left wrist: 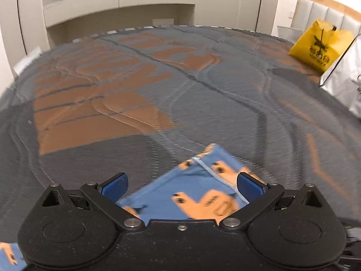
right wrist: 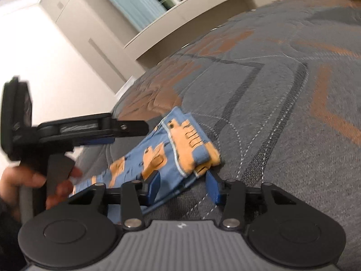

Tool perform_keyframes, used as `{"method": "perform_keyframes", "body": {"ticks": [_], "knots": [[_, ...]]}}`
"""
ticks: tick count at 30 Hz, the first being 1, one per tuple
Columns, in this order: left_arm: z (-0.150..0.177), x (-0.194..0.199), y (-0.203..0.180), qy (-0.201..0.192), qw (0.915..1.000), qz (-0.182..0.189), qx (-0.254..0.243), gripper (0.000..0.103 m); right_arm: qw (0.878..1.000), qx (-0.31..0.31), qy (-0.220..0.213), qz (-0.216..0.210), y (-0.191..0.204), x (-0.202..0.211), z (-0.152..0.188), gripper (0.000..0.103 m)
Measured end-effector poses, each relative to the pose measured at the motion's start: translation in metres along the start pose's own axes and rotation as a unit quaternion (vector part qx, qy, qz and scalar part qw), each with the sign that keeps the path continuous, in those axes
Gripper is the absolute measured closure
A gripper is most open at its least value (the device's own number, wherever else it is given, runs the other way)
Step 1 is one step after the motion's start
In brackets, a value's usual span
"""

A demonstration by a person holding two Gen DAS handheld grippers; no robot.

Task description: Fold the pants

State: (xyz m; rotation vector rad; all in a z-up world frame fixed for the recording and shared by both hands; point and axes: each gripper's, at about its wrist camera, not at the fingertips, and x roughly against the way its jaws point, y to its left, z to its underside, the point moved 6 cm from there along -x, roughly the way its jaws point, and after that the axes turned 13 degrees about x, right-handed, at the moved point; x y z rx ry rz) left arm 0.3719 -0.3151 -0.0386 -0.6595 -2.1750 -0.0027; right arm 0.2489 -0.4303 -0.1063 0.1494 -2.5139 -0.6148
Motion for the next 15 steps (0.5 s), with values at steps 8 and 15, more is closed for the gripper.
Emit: {"method": "perform_keyframes", "body": {"ticks": [8,15], "knots": [[-0.006,-0.012,-0.01,0.043,0.9973,0.038,0.045,0.01,0.998,0.038,-0.017,0.057,0.008,-0.006,-0.003,0.082],[-0.012,-0.017,-0.024,0.09,0.9902,0.076,0.075,0.011,0.977,0.182,-0.031,0.104,0.05,-0.006,-0.002,0.089]]}}
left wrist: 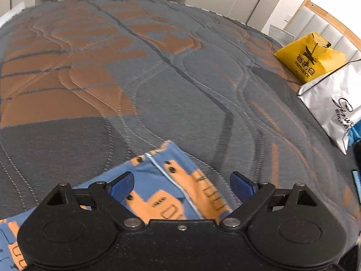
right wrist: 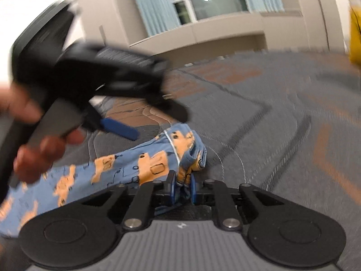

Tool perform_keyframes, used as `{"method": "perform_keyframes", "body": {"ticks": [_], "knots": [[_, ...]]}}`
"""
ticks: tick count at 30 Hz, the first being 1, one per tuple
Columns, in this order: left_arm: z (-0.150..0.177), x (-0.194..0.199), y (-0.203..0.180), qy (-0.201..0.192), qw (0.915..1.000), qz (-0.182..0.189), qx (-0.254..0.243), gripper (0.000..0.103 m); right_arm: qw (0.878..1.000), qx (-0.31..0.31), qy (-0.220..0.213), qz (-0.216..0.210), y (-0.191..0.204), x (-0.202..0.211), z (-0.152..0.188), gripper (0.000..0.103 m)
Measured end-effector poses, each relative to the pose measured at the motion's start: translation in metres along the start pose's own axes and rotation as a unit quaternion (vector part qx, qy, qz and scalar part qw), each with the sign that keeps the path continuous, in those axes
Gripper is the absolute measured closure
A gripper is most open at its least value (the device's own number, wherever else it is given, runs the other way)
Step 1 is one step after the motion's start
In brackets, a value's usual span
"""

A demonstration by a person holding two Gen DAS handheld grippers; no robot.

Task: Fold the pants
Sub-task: 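Pinch the folded edge with the left gripper while the right gripper grasps beside it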

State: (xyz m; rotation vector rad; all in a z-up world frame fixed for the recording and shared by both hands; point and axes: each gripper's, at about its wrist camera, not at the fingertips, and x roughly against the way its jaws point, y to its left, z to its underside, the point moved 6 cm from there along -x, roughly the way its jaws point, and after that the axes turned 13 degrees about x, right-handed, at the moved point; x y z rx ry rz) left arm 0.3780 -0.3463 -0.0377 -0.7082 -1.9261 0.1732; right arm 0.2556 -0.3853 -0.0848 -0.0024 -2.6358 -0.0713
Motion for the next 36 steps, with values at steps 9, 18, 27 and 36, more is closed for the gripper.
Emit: {"method": "perform_keyframes", "body": {"ticks": [9,18,27,36], "knots": [[-0.006,-0.003,0.0,0.035,0.9988,-0.028,-0.017,0.017,0.954,0.285,-0.031,0.085,0.083,0.003,0.001,0.089],[0.004,0.006,0.012,0.023,0.9989,-0.038,-0.014,0.076,0.938,0.332,-0.038,0.096,0.1,0.002,0.005,0.089],[0.011,0.037,0.026,-0.029,0.9993,-0.01,0.024,0.092,0.936,0.327,-0.073,0.11,0.099,0.019,0.004,0.09],[0.043,0.124,0.069,-0.093,0.9947,-0.014,0.04,0.092,0.941,0.317,-0.11,0.049,0.151,0.051,-0.005,0.09]]}}
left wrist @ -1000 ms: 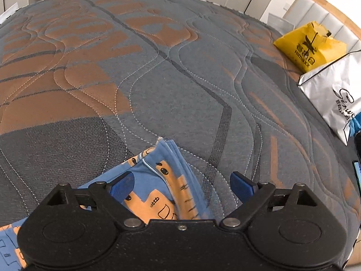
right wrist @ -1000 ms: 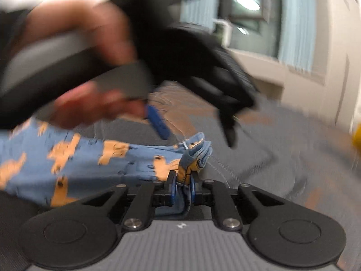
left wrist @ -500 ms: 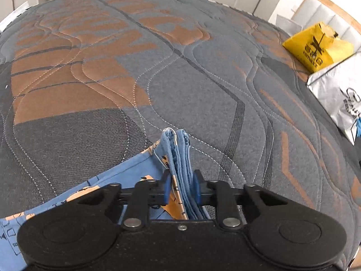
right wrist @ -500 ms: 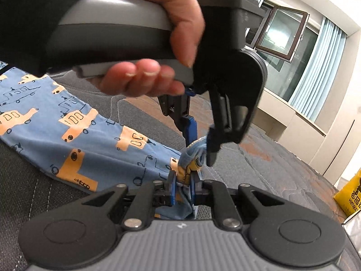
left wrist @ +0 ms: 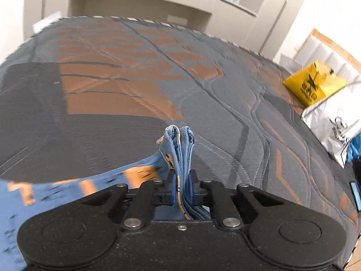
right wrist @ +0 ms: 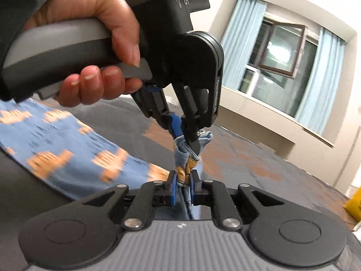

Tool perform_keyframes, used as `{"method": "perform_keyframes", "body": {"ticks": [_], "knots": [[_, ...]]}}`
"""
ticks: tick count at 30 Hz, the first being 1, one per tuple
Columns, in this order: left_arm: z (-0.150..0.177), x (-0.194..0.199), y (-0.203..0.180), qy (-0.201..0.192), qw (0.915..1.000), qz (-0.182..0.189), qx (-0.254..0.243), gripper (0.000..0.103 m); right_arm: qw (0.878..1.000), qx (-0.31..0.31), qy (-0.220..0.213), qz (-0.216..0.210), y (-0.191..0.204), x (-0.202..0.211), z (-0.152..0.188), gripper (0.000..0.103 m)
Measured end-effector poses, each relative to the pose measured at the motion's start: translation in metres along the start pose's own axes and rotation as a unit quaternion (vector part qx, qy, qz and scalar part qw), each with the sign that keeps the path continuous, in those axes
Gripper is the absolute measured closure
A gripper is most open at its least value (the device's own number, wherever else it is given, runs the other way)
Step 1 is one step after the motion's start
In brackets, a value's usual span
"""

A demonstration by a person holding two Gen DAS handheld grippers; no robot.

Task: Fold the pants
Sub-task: 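Pinch the folded edge with the left gripper while the right gripper grasps beside it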

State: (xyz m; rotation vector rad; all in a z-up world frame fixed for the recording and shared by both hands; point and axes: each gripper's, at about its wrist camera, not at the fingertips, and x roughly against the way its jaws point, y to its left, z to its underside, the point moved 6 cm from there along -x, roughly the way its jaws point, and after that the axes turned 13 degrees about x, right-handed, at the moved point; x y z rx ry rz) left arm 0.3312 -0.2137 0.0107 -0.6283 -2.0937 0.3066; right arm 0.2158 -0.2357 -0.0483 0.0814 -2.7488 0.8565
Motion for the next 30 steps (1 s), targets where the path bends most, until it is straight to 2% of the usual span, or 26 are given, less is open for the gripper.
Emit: {"method": "perform_keyframes", "body": {"ticks": [8,15,19,30], "knots": [[0.023,0.066,0.088,-0.038,0.9976,-0.007,0.058,0.092,0.996,0.064,-0.033,-0.059,0.075,0.016,-0.05,0.09],[0.045,0.058,0.156,-0.032,0.992,0.011,0.121,0.091,0.989,0.112,-0.008,-0.098,0.131,0.001,-0.059,0.089],[0.057,0.049,0.174,-0.032,0.9889,0.025,0.143,0.091,0.986,0.119,0.017,-0.115,0.148,-0.01,-0.053,0.088],[0.067,0.041,0.189,-0.039,0.984,0.039,0.17,0.089,0.984,0.147,0.028,-0.092,0.161,-0.019,-0.05,0.086]]}}
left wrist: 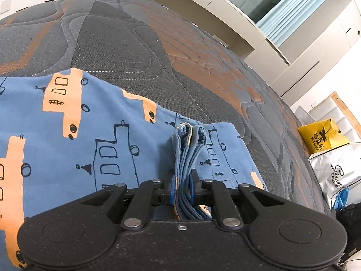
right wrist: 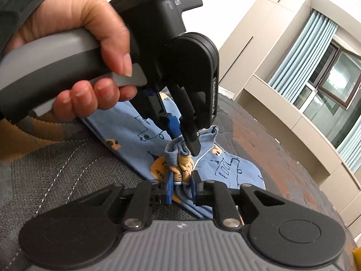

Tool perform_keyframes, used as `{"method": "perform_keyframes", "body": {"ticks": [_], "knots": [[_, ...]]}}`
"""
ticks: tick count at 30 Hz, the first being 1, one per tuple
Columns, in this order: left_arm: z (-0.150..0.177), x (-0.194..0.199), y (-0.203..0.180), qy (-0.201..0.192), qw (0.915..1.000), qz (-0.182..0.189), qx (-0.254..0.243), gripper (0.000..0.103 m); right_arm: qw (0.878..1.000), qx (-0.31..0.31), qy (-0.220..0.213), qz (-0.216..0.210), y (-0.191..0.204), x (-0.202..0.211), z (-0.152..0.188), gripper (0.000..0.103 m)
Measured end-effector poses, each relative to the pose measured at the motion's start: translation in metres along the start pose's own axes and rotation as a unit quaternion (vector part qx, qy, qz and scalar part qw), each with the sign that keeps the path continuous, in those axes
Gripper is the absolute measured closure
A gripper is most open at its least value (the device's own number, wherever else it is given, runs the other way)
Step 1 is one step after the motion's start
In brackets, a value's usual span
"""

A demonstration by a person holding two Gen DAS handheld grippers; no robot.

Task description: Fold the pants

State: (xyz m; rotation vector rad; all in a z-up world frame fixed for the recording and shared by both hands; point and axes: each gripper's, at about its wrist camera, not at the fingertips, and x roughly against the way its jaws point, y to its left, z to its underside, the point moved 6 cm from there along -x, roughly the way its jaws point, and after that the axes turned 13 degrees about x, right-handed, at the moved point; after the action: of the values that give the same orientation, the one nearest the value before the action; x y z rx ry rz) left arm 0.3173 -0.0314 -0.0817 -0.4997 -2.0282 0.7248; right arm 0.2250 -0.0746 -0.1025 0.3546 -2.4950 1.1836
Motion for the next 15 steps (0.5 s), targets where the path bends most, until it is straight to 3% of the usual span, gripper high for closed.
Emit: {"method": "perform_keyframes", "body": {"ticks": [15], "knots": [[0.0002,0.0004,-0.0016,0.001,1.0,-0.006,-0.003,0.089,1.0,0.0,0.0,-0.001,0.0008,0.0017,0.0018,0.086]]}}
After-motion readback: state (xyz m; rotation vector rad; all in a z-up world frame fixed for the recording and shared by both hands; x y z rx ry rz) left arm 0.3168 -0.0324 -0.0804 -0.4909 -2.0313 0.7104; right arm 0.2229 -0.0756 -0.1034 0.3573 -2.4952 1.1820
